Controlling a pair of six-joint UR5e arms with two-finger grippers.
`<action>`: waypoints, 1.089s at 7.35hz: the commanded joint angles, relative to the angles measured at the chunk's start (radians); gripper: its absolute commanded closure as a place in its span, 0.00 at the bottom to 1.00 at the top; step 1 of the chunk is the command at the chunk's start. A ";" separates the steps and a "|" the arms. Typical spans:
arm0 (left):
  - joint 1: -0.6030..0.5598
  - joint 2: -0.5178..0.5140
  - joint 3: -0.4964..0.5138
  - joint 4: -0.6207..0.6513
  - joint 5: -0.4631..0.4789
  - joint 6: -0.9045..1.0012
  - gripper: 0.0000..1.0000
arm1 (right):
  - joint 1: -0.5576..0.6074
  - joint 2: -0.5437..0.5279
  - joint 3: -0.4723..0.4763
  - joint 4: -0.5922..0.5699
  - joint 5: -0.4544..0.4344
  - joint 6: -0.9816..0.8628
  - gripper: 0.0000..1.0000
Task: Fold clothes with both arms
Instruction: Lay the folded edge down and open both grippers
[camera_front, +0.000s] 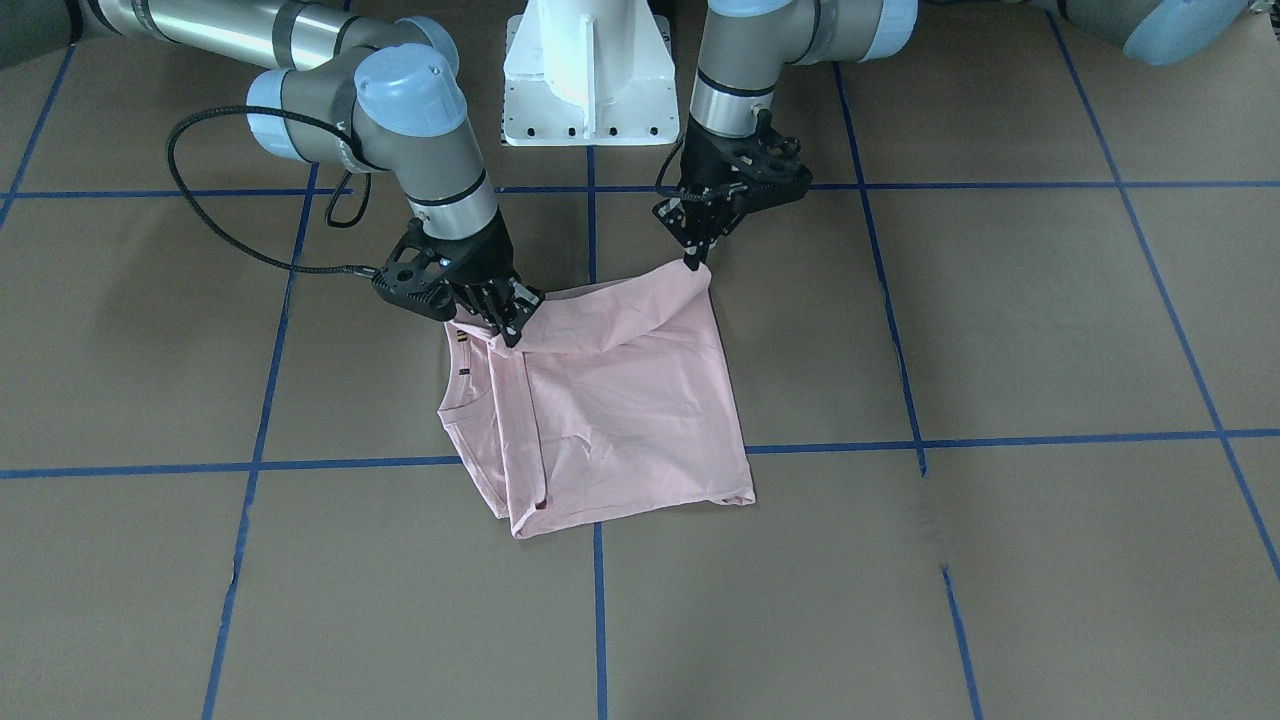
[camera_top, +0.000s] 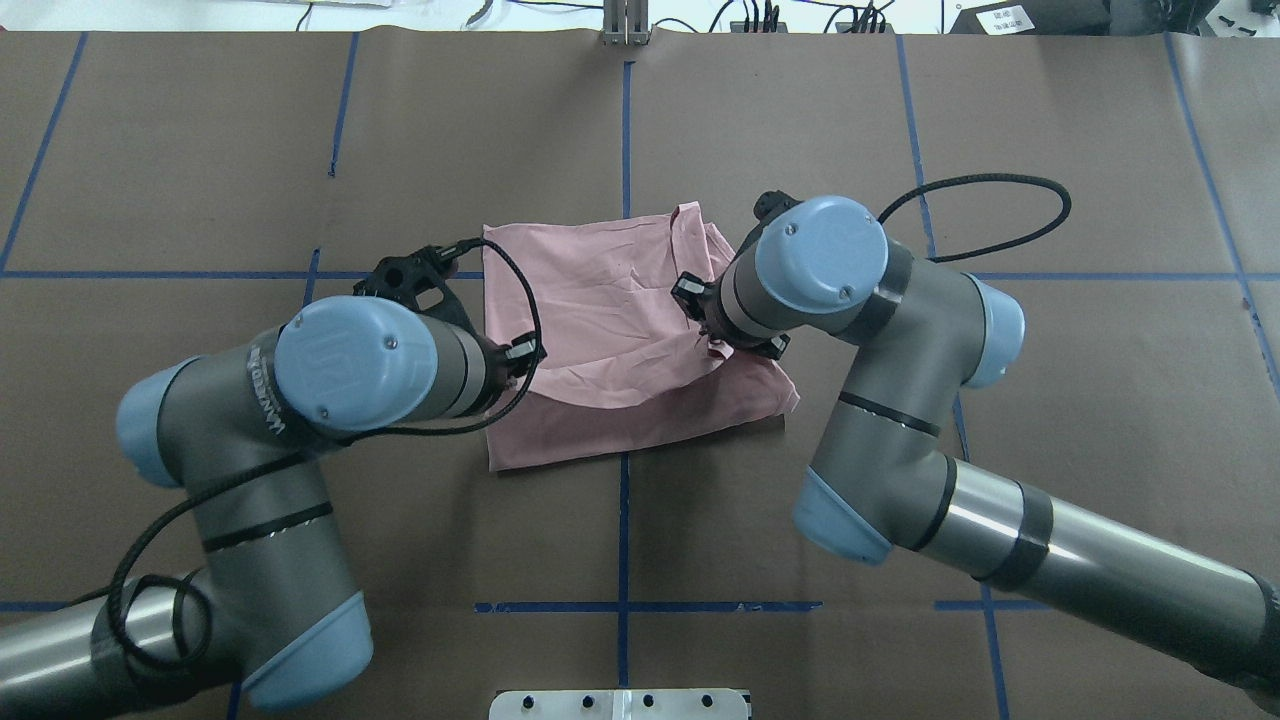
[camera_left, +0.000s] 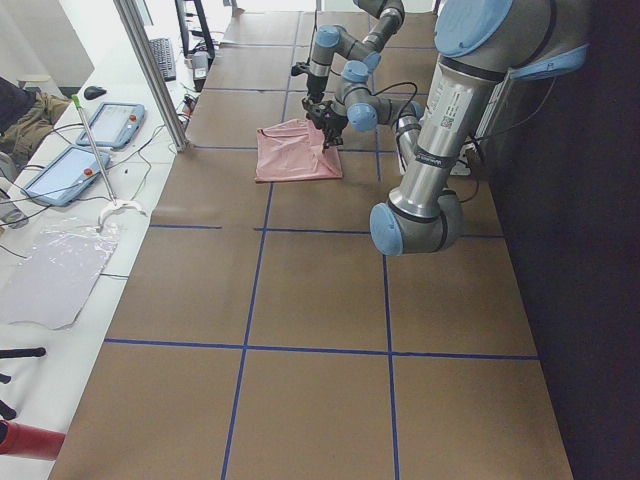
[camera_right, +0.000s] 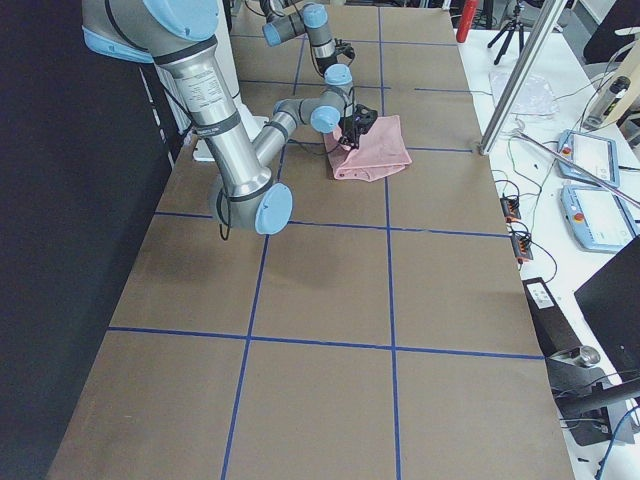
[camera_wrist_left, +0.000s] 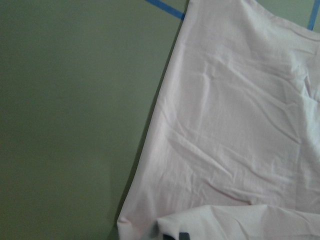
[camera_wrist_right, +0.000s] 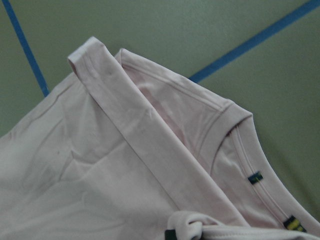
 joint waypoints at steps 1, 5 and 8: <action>-0.149 -0.088 0.326 -0.228 -0.002 0.069 1.00 | 0.114 0.193 -0.348 0.118 0.055 -0.045 1.00; -0.237 -0.111 0.487 -0.409 -0.030 0.197 0.00 | 0.185 0.257 -0.618 0.345 0.057 -0.080 0.00; -0.249 -0.108 0.481 -0.438 -0.106 0.204 0.00 | 0.243 0.257 -0.634 0.345 0.092 -0.112 0.00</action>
